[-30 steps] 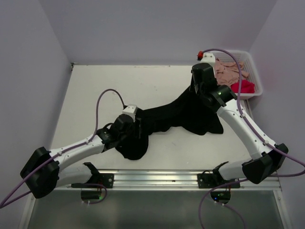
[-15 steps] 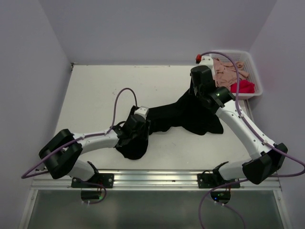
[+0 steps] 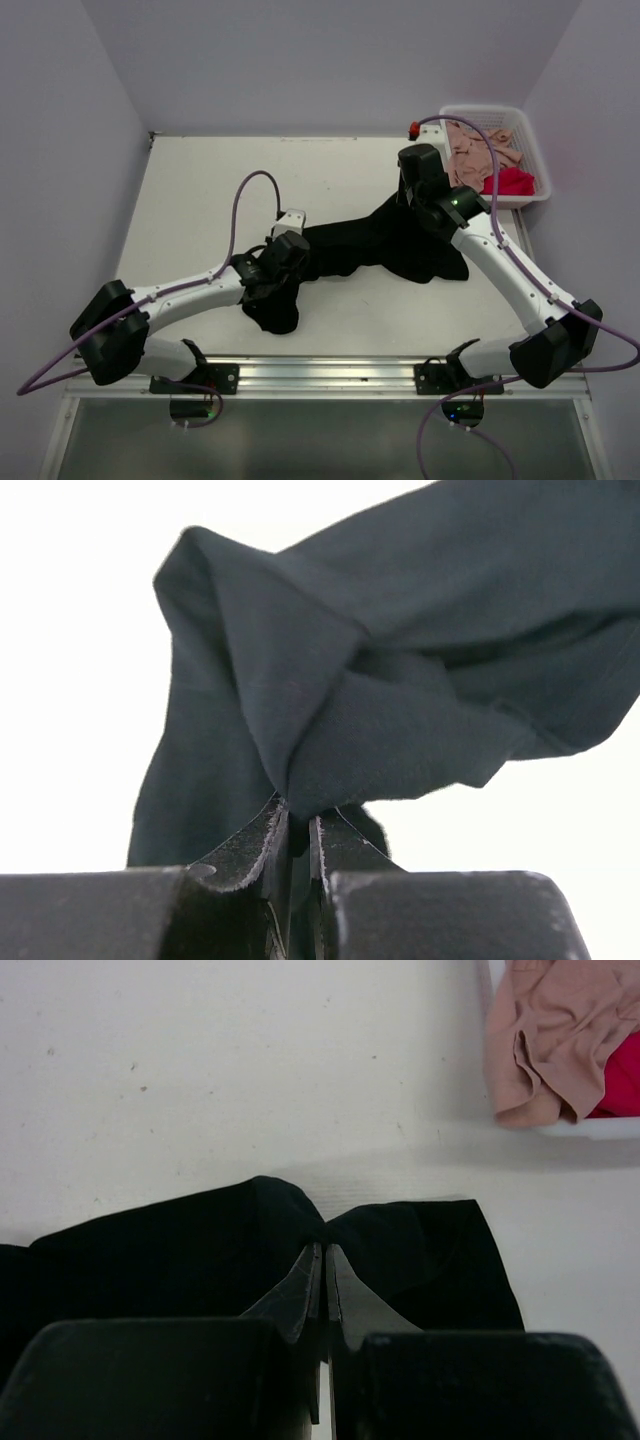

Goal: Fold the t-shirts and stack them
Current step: Flatten out the tshirt

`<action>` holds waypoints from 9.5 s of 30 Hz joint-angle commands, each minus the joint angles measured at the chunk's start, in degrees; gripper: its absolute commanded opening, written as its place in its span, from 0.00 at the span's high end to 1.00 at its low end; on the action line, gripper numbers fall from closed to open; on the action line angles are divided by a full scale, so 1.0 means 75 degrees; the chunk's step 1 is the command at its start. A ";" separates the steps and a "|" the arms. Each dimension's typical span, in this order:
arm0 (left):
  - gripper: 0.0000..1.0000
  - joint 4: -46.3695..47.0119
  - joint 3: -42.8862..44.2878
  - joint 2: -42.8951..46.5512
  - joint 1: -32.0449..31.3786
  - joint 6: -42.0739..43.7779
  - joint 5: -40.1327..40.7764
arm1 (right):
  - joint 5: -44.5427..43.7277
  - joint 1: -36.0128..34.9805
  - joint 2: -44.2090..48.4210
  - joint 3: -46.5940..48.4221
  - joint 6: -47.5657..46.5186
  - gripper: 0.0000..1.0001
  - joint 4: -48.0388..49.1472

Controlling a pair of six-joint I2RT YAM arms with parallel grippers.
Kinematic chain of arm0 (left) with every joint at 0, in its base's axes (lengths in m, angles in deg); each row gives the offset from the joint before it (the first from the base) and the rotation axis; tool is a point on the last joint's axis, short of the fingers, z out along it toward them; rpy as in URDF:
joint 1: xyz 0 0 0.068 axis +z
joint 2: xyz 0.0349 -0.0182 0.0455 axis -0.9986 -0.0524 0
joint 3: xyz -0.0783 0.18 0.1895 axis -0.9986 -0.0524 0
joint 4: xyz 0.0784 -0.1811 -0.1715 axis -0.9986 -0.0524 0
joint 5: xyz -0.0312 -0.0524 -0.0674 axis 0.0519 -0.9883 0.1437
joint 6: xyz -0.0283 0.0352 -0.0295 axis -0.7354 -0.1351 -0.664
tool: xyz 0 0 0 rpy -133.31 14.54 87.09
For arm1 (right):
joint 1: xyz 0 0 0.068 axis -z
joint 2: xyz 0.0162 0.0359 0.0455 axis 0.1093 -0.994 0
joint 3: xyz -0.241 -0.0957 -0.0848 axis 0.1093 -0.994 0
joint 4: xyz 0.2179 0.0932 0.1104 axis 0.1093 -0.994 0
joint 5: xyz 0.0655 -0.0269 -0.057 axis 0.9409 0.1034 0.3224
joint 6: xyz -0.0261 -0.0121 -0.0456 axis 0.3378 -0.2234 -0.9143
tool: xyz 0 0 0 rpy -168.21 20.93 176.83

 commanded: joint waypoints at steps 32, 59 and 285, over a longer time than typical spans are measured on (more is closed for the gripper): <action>1.00 -0.1503 0.3685 0.3295 0.0546 0.2724 0.5728 | -0.0608 0.0162 0.0723 -0.0368 -0.0345 1.00 0.0228; 1.00 -0.1106 -0.0203 0.1879 0.0756 0.0850 0.1299 | -0.3293 0.0408 0.1790 0.0113 -0.0053 1.00 -0.0651; 1.00 -0.2207 1.0424 0.2639 0.4422 0.3804 -0.5330 | 0.1665 0.0408 0.3922 0.2656 -0.4599 1.00 0.2126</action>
